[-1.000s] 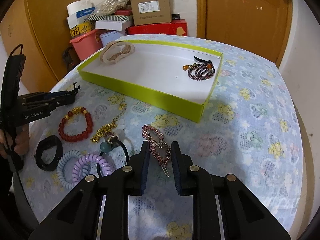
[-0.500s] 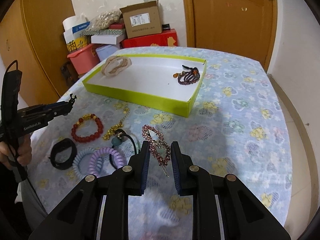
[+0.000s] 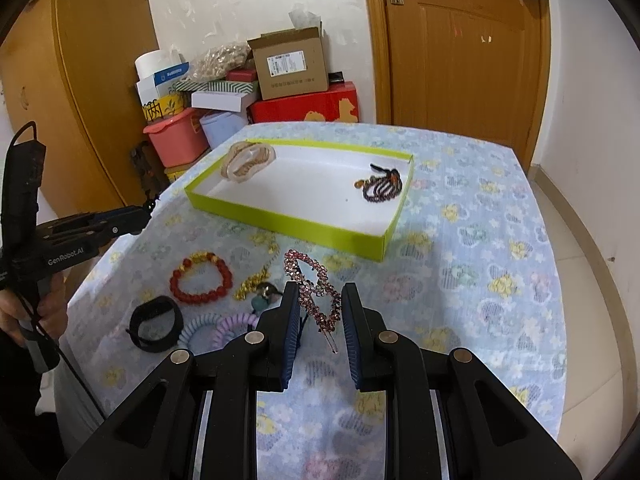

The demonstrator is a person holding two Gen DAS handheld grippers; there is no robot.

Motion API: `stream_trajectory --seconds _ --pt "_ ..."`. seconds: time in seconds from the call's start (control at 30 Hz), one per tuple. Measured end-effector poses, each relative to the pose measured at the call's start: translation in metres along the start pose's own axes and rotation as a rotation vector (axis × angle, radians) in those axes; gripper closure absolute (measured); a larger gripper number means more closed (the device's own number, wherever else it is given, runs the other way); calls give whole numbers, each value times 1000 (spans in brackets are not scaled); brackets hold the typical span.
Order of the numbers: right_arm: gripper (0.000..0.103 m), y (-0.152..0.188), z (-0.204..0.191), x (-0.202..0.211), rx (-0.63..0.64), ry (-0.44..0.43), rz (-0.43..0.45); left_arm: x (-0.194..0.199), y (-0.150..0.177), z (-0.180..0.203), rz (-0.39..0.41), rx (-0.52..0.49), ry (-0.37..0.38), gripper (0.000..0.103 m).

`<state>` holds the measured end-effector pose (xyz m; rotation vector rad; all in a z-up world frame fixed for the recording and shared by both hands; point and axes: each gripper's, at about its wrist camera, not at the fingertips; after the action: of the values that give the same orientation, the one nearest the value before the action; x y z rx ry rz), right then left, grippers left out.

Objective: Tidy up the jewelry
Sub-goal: 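Carry both held items into the lime-green tray and open both tools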

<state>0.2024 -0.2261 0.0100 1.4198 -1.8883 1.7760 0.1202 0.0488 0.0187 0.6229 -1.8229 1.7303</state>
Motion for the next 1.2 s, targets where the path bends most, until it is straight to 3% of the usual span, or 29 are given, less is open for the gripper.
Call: stream_trajectory --seconds 0.6,1.2 --pt "81 -59 4 -50 26 17 6 -70 -52 -30 -50 28 -9 73" --pt "81 -76 21 -124 -2 68 -122 -126 -57 -38 -166 62 -43 72"
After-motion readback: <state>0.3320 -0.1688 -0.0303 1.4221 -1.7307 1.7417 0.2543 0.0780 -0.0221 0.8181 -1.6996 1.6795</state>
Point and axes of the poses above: each gripper's, at about its wrist camera, not at the fingertips, and x roughly against the way its jaws point, z to its right, y to its underside, and after that the axes turned 11 degrees about -x, right-handed
